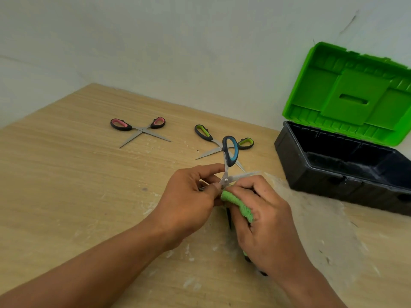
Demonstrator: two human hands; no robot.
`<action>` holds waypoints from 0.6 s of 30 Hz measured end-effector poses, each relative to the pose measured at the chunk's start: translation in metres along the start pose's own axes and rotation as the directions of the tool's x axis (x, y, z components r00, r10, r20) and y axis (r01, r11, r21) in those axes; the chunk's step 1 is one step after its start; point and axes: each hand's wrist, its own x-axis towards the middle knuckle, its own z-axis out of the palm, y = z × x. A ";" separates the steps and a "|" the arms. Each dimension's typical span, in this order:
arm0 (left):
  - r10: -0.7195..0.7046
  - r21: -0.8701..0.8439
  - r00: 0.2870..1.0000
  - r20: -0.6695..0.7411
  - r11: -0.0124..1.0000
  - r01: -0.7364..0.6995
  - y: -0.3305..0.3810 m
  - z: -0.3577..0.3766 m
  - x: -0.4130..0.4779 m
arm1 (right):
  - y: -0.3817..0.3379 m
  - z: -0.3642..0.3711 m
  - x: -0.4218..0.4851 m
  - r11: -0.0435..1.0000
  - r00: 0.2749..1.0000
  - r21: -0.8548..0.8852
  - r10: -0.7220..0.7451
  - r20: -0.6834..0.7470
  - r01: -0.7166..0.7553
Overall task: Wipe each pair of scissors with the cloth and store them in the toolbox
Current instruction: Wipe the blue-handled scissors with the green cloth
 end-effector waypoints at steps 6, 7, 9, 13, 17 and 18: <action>0.030 0.020 0.999 0.018 0.999 -0.030 0.002 0.002 -0.002 | -0.003 -0.002 0.004 1.000 0.993 0.010 -0.016 -0.116 0.017; 0.035 0.021 0.999 0.007 0.999 -0.035 0.002 0.001 -0.001 | -0.003 -0.001 0.003 1.000 0.996 0.010 -0.019 -0.091 0.020; 0.030 0.031 0.999 -0.032 0.999 -0.029 0.001 -0.003 0.002 | 0.000 0.001 0.000 1.000 1.000 -0.003 -0.020 0.000 0.020; 0.003 0.025 0.999 -0.033 1.000 -0.002 0.001 -0.003 0.004 | 0.002 0.002 0.001 0.999 0.999 -0.009 -0.042 -0.020 0.042; 0.013 0.027 1.000 -0.007 1.000 -0.012 0.002 -0.003 0.004 | 0.003 0.000 0.005 0.998 0.996 0.020 -0.050 -0.069 0.051; 0.010 0.035 1.000 -0.017 0.999 -0.009 0.001 -0.004 0.005 | 0.004 0.001 0.003 0.998 0.998 0.022 -0.054 -0.031 0.055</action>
